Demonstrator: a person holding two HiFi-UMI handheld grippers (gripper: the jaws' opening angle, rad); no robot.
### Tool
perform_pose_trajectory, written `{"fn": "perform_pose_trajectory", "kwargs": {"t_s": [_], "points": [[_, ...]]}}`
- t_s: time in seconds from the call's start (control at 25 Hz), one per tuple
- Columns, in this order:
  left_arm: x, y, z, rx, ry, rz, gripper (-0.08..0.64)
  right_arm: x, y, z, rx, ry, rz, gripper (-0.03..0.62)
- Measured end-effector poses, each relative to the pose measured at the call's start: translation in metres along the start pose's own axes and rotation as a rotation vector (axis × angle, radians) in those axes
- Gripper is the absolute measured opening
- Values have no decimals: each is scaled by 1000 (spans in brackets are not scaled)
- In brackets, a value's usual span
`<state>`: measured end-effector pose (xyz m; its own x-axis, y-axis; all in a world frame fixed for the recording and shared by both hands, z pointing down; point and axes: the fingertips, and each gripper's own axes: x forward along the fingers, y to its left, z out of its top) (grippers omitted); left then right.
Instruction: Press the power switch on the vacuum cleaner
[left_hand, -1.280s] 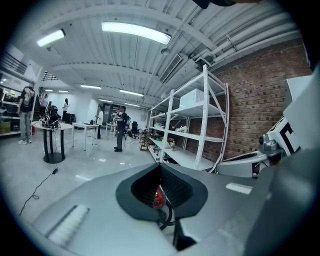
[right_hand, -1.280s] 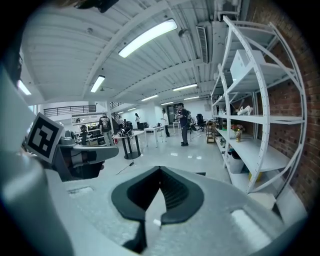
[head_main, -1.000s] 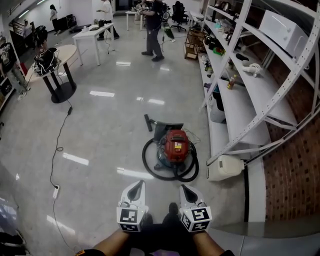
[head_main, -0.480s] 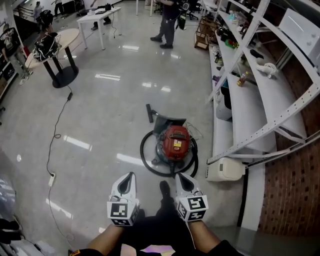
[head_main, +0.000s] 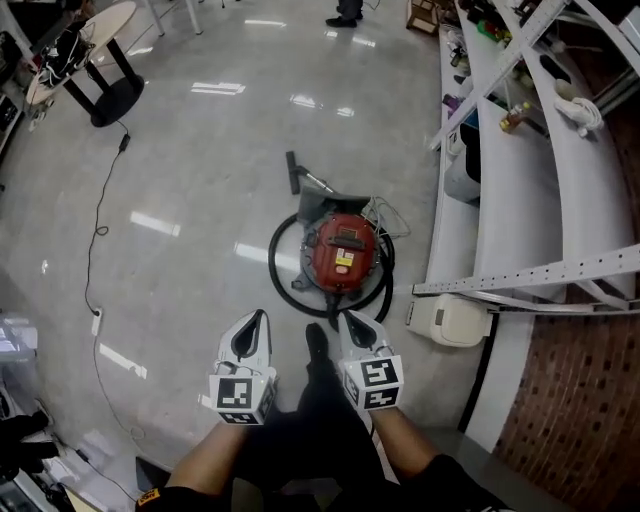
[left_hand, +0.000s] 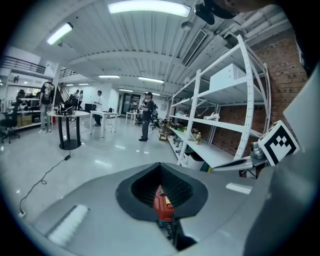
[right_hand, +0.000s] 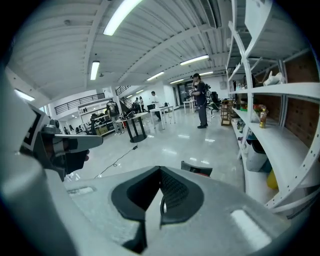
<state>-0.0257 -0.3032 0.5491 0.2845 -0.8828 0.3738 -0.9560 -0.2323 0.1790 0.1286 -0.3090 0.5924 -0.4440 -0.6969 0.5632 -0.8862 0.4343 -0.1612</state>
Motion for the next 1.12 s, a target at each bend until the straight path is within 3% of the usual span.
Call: {"fn": "perform_pose_trajectory", "kwargs": {"t_s": [0.48,1.12], "points": [[109,5,-43,3,123,50,14,96,-78,-25,7,128,-8,-8],[173,19,-169,-25,356,87,14,196,-126,-144,25,357,-11,-9]]}}
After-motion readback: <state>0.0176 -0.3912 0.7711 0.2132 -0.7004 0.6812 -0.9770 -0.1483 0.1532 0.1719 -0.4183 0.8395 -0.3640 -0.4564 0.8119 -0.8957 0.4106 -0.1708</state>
